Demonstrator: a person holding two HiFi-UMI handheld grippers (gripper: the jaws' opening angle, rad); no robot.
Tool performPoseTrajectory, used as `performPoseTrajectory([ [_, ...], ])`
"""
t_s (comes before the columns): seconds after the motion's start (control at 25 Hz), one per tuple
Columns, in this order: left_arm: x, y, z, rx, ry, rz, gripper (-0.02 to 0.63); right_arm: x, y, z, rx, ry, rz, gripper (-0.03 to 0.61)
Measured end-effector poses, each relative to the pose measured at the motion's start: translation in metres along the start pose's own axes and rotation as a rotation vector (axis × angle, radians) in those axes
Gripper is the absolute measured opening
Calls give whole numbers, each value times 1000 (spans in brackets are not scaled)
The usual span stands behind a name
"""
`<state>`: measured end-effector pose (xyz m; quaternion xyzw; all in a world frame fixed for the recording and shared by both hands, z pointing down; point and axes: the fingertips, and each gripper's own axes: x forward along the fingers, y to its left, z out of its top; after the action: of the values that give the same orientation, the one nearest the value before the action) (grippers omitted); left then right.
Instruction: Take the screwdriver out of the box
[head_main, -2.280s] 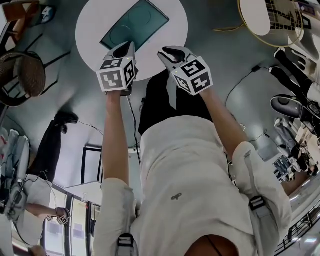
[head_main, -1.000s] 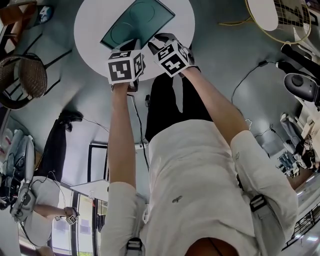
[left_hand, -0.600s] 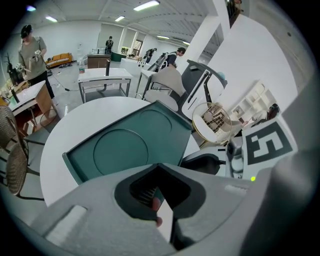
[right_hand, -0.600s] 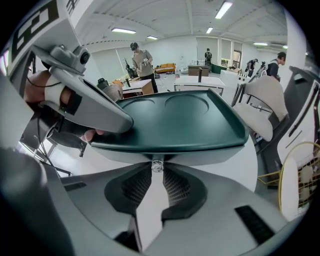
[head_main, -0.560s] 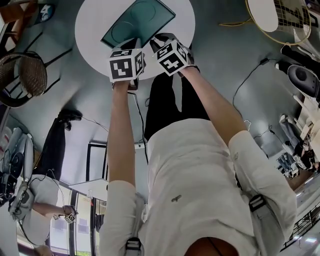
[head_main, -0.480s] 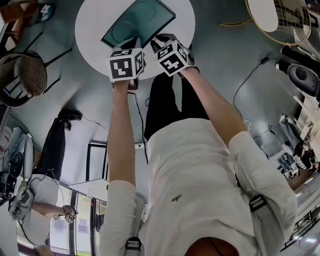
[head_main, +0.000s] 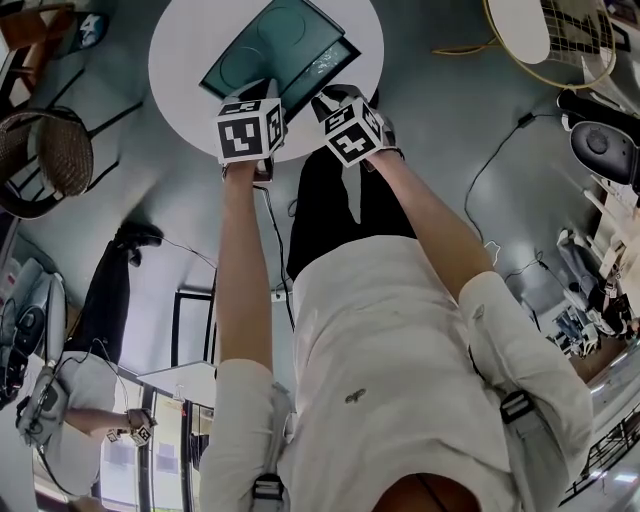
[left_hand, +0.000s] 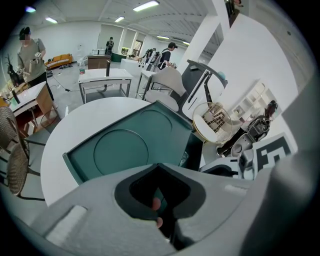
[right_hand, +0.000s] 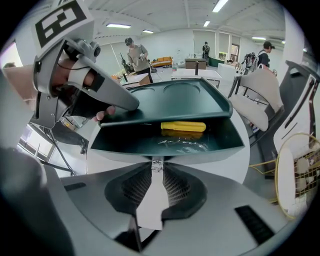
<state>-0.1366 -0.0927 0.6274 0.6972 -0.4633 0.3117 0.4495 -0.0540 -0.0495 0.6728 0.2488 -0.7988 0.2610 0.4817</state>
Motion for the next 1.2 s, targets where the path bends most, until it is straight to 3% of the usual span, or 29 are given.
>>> performPoseTrajectory([
  [0.72,0,-1,-1,-4,4,-9,9,-20,2,-53,19,48,-7,77],
  [1.04,0,0,-1,-3,2,-7,9,-30,-3,-56,38,33,8,98],
  [1.2,0,0,-1,-2,1,-8,9,-49,-18,-51,30,10,-31,103],
])
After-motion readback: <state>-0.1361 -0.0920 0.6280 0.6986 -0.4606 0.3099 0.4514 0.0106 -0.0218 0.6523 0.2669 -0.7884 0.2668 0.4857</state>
